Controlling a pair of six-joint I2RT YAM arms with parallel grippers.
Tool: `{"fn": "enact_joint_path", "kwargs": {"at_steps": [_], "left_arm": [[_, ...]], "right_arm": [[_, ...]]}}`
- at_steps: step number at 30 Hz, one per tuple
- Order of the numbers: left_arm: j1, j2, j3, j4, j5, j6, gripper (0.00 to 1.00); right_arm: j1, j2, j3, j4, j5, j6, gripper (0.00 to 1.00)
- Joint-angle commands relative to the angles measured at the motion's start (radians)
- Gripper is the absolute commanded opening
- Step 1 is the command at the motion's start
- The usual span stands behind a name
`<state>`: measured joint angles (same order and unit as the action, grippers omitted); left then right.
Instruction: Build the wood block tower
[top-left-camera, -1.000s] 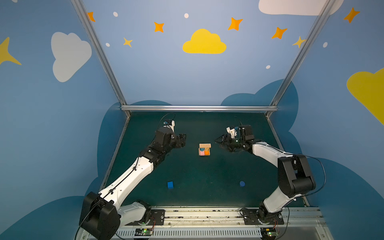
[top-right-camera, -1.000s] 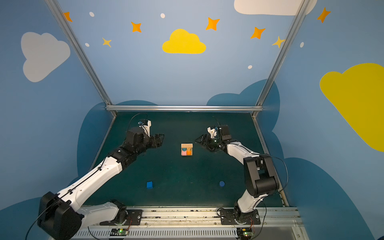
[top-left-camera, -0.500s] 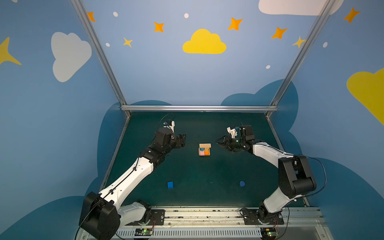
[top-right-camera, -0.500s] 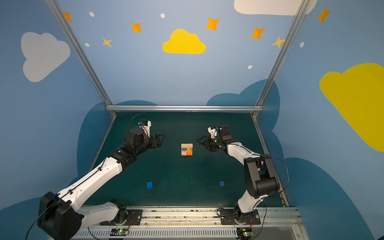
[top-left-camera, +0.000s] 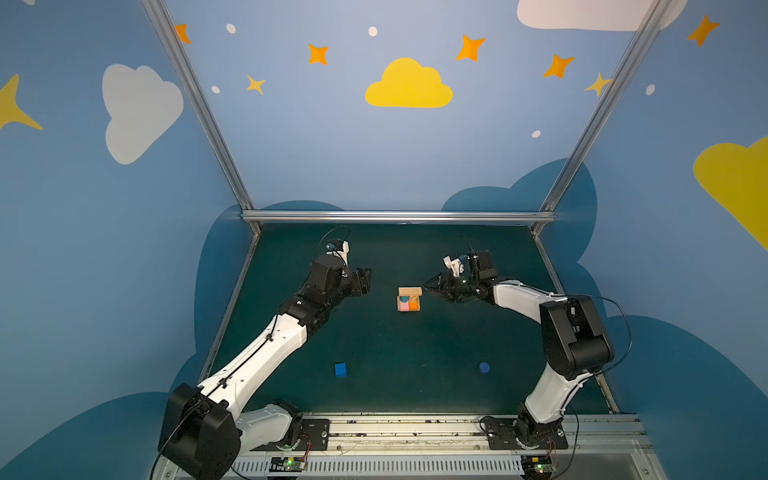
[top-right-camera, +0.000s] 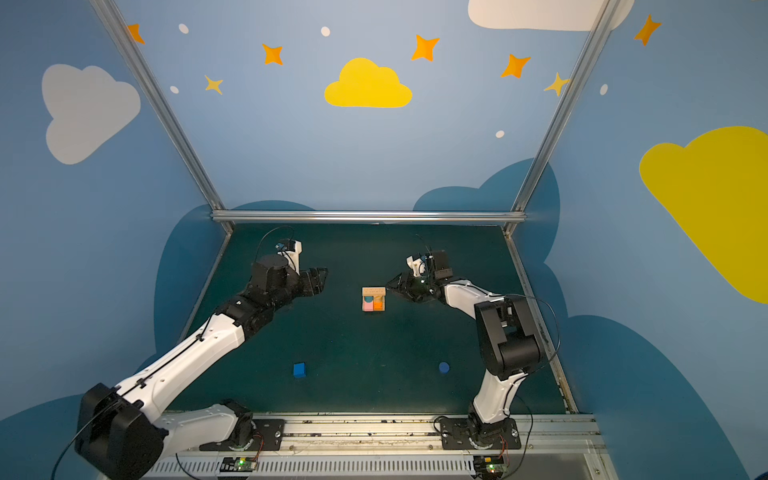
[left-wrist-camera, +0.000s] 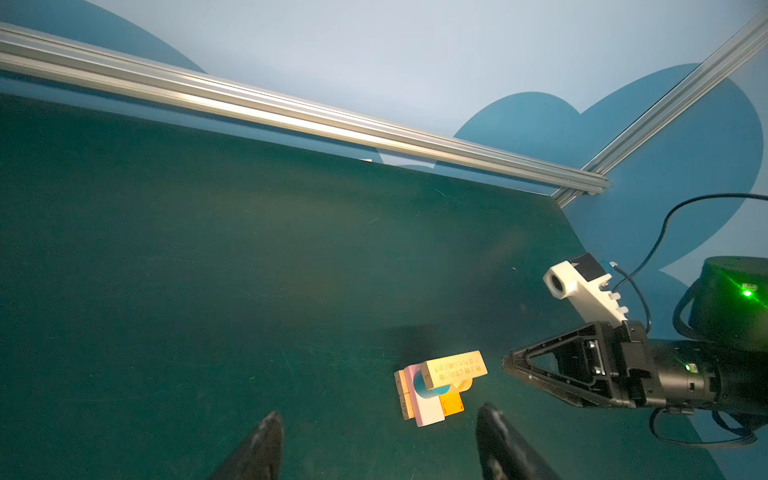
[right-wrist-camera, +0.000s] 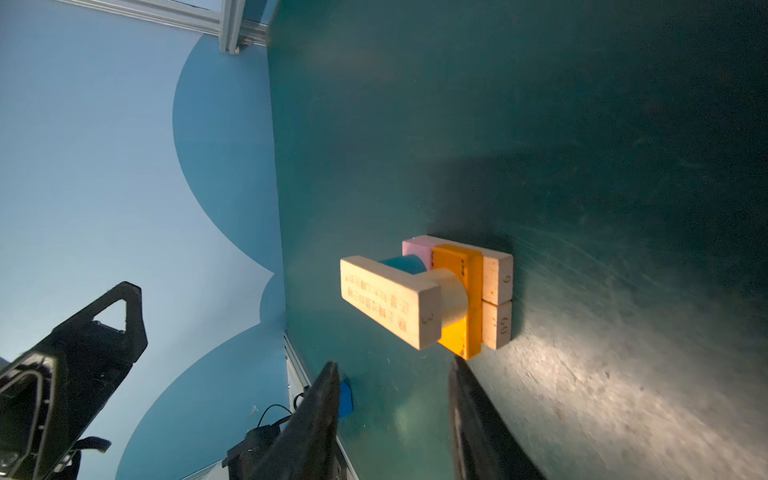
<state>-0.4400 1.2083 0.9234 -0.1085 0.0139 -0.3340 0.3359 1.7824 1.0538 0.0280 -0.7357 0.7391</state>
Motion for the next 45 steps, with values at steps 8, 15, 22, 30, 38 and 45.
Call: {"fn": "enact_joint_path", "kwargs": {"at_steps": [8, 15, 22, 30, 38, 45], "left_arm": [[0.006, -0.007, -0.009, 0.007, 0.001, 0.004, 0.73], [0.007, -0.01, -0.014, 0.009, 0.007, 0.003, 0.73], [0.009, -0.02, -0.018, 0.007, 0.003, 0.004, 0.73], [0.01, -0.033, -0.024, 0.007, 0.0, 0.007, 0.73], [0.01, -0.038, -0.027, 0.004, -0.002, 0.008, 0.73], [0.012, -0.04, -0.026, -0.001, -0.005, 0.011, 0.73]], "right_arm": [[0.021, 0.08, 0.069, 0.017, -0.015, 0.005, 0.34], [0.031, 0.091, 0.081, 0.023, -0.016, 0.01, 0.35], [0.036, 0.097, 0.086, 0.023, -0.015, 0.013, 0.35], [0.041, 0.1, 0.091, 0.025, -0.015, 0.016, 0.35], [0.04, 0.094, 0.092, 0.007, -0.006, 0.007, 0.36], [0.019, 0.045, 0.085, -0.038, 0.013, -0.025, 0.41]]}}
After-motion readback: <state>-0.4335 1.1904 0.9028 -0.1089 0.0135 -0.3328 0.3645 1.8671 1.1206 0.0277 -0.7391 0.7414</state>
